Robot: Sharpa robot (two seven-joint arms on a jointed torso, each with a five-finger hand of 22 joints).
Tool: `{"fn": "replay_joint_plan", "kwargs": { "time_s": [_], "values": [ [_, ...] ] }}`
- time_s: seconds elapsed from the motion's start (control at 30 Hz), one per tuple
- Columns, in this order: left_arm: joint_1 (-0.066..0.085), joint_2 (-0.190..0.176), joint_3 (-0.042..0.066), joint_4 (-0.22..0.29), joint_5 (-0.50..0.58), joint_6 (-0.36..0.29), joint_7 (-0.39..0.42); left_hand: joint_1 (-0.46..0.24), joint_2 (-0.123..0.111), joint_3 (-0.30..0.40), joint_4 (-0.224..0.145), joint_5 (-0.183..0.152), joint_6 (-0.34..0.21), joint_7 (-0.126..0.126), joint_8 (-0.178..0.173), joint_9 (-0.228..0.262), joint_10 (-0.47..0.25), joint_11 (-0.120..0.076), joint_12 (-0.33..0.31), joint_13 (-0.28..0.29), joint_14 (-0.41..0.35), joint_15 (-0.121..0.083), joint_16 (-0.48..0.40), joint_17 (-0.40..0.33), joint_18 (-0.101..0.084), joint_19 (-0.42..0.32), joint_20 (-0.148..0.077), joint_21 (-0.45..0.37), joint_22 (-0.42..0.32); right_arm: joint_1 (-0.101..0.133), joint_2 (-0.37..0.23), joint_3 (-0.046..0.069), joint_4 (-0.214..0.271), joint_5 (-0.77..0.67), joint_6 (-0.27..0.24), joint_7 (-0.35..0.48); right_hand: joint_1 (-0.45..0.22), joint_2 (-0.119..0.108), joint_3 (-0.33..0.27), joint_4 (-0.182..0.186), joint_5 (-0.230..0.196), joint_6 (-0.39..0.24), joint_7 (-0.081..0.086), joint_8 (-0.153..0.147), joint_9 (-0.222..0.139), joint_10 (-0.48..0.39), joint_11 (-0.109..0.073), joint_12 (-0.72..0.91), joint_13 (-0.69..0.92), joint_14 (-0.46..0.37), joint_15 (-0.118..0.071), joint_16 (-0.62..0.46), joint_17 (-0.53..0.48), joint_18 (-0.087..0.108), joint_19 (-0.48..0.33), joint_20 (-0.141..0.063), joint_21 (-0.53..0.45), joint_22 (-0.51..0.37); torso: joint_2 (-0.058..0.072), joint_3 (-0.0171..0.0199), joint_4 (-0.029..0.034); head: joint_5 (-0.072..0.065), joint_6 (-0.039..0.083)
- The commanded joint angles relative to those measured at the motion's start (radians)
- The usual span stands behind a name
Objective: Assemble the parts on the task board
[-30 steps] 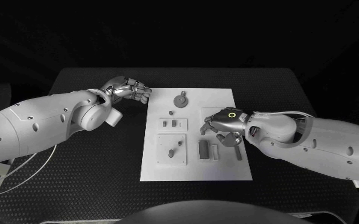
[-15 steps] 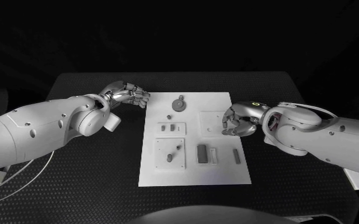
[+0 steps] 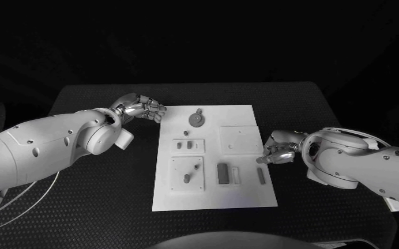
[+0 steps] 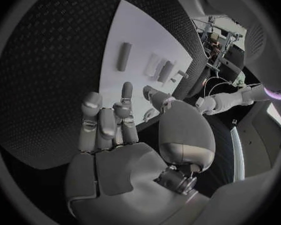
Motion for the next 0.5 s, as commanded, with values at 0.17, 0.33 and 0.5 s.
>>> {"fn": "replay_joint_plan", "kwargs": {
  "time_s": [0.17, 0.33, 0.5],
  "values": [
    [-0.001, 0.002, 0.000, 0.002, -0.001, 0.009, 0.010, -0.001, -0.006, 0.000, 0.006, 0.001, -0.005, 0.000, -0.003, 0.000, -0.006, 0.001, 0.006, -0.001, -0.004, -0.001, 0.002, -0.001, 0.020, -0.009, 0.001, -0.001, 0.001, -0.011, -0.006, 0.000, 0.014, 0.000, 0.057, -0.107, -0.043, 0.005, -0.003, 0.015, -0.003, 0.024, -0.007, 0.003, 0.007, 0.038, -0.007, -0.015, 0.025, 0.064, -0.033, -0.011, 0.040, 0.014, 0.013, -0.007, -0.004, 0.000, 0.001, -0.0006, -0.0001, -0.008, 0.000],
    [-0.002, 0.001, 0.000, 0.004, -0.001, 0.010, 0.010, -0.001, -0.006, 0.000, 0.005, 0.001, -0.005, 0.000, -0.003, 0.000, -0.006, 0.001, 0.006, -0.001, -0.004, -0.001, 0.002, -0.001, 0.020, -0.009, 0.001, -0.001, 0.001, -0.029, -0.001, 0.000, 0.011, -0.022, 0.068, -0.110, -0.062, 0.005, -0.002, 0.024, -0.003, 0.031, -0.009, 0.001, 0.008, 0.055, -0.009, -0.019, 0.041, 0.070, -0.034, -0.014, 0.046, 0.014, 0.016, -0.008, -0.005, 0.000, 0.001, -0.0006, 0.0019, -0.012, -0.001],
    [-0.002, 0.000, 0.000, 0.004, -0.002, 0.009, 0.011, -0.001, -0.006, 0.000, 0.005, 0.001, -0.005, 0.000, -0.003, 0.000, -0.005, 0.000, 0.006, -0.001, -0.004, -0.001, 0.002, -0.001, 0.020, -0.009, 0.000, -0.001, 0.001, -0.045, 0.012, 0.000, 0.006, -0.042, 0.063, -0.109, -0.065, 0.002, -0.001, 0.022, -0.003, 0.027, -0.008, -0.005, 0.007, 0.054, -0.008, -0.024, 0.040, 0.068, -0.034, -0.016, 0.043, 0.014, 0.015, -0.008, -0.006, 0.001, 0.001, -0.0022, 0.0020, -0.014, -0.002]
  ]
}}
